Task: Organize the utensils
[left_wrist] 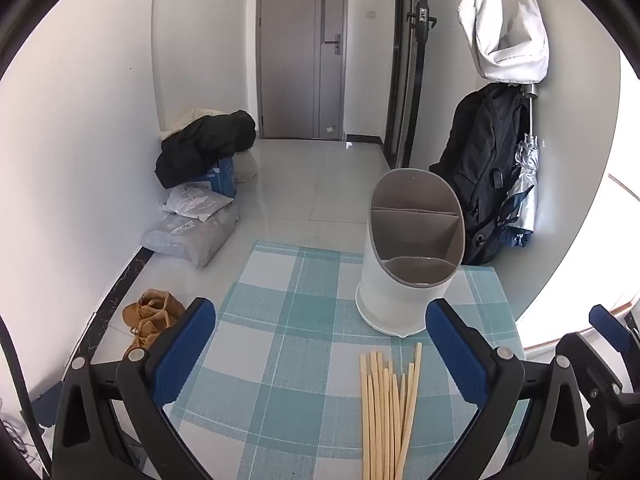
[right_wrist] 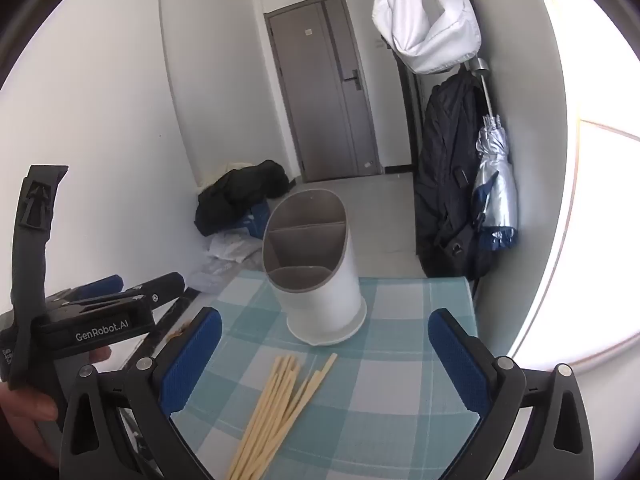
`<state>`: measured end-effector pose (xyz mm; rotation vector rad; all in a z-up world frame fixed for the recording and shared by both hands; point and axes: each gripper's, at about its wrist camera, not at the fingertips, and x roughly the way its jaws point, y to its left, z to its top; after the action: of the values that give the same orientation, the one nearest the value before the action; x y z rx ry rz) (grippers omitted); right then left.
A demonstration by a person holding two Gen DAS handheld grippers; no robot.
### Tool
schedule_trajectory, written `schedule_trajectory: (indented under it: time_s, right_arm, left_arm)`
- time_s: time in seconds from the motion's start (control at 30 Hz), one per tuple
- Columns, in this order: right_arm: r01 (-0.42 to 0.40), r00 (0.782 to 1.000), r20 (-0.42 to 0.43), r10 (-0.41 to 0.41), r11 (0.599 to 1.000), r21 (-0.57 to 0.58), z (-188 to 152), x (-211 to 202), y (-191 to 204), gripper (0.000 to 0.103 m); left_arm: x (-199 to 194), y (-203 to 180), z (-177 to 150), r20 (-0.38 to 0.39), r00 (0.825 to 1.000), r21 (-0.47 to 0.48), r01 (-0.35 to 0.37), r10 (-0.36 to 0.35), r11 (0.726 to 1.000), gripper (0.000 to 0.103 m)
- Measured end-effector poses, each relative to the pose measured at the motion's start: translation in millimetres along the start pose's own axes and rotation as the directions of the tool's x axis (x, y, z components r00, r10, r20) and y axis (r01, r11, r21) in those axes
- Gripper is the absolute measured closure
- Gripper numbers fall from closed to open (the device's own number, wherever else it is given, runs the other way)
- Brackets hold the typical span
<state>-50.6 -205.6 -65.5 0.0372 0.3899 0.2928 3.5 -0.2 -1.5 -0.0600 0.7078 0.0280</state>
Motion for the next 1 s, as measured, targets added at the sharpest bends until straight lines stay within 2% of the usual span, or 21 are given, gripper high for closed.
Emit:
schedule_trajectory:
  time_s: [0.07,0.17,0.2,0.4,0.67,1.0]
  right_arm:
    - [0.004,1.0,-0.008,-0.003,1.0,0.003,-1,3,1,0.0]
    - [-0.005,1.0,-0.006,0.005,1.0,0.017,1,2,2,0.0]
    - [-0.016,1.0,0.002,0.016,1.0,0.024,2,-2,0,0.0]
    - [-0.008,1.0,0.022,0.007,1.0,0.018,0,-2,-3,0.0]
    - [-0.002,1.0,0.025,0.001,1.0,0.012,2,-4,-1,0.0]
    - [0.011,0.999,0.031,-0.011,1.0,0.006,2,-4,-1,0.0]
  left_arm:
    - [5,1,3,-0.015,1.0,-0.007,0.008,-0.008,1.0,0.001]
    - [-2,3,12,0.012,1.0,-0.008,0.007,-0.007,1.0,0.001]
    - [-7,0,7,0.037,0.999,0.003,0.001,-0.002,1.0,0.001]
    - [-7,-2,2,0.053,0.999,0.006,0.002,-0.002,1.0,0.001]
    - [-10,-1,2,0.051,0.998,-0.014,0.032,-0.031,0.999,0.001]
    - [-6,1,-1,0.043,0.999,-0.015,0.03,-0.03,0.999,0.001]
